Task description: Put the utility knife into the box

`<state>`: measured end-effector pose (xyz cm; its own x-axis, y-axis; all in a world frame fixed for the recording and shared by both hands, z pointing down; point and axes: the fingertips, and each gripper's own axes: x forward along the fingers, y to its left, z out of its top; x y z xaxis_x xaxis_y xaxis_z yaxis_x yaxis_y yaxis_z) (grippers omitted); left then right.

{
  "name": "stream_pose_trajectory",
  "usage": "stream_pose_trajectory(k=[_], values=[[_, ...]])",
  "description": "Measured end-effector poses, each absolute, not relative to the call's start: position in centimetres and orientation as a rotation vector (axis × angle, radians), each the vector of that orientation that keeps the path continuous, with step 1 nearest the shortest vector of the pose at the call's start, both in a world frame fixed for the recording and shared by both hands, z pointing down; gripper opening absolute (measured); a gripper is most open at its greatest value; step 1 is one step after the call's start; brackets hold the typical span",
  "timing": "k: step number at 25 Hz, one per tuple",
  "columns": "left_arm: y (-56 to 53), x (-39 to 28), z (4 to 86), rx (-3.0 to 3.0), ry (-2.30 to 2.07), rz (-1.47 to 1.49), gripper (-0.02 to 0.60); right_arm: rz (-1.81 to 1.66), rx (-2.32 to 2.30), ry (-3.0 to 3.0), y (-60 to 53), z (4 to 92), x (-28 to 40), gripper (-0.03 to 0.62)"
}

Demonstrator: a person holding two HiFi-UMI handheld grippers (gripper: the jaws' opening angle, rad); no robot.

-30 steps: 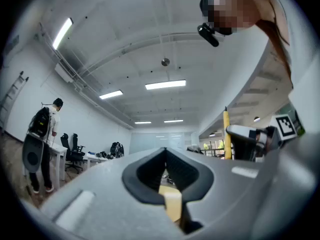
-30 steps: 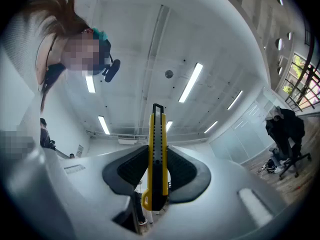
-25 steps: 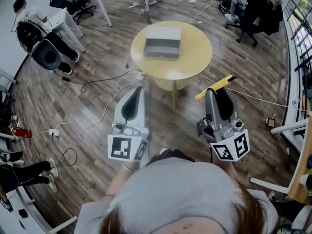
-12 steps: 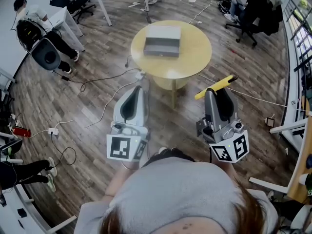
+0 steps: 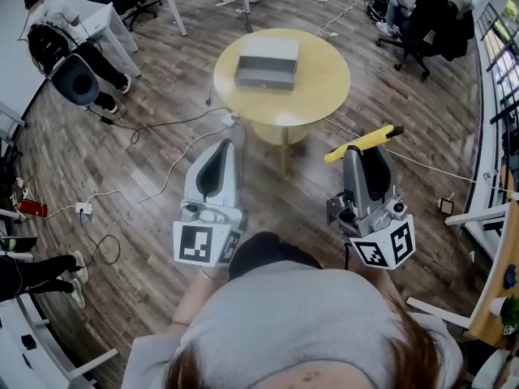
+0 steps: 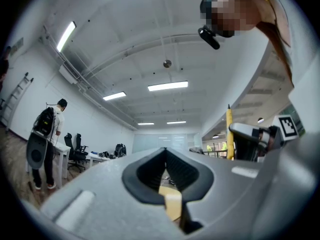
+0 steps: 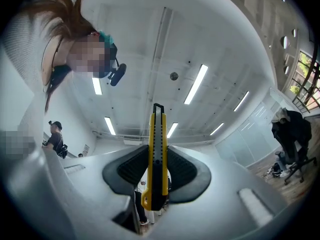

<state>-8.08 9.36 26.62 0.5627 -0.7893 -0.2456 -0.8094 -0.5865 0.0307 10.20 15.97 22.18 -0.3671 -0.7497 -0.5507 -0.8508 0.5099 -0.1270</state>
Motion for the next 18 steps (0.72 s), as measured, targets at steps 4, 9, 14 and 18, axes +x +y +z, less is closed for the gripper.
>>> stream_pose_trajectory(k=[4,9,14,18], values=[[9.0,-8.7,27.3,-2.695,1.421,0.349,-0.006,0.201,-1.279,2.229,15.2,22.9,9.7,0.117],[7.2,-8.4,27.9,-2.691,1.422,0.329,-0.006,0.203,-1.274,2.253,13.1,23.2,9.5,0.118],[4.0,-7.8,28.0,-2.693,1.415,0.321,-0.006,0.225,-1.286,2.264,9.9,23.3,9.6,0.118],[-0.2,-7.6,28.5,-2.714,1.409,0.333,-0.006,0.229,-1.302,2.255,5.8,23.4,9.8,0.118]])
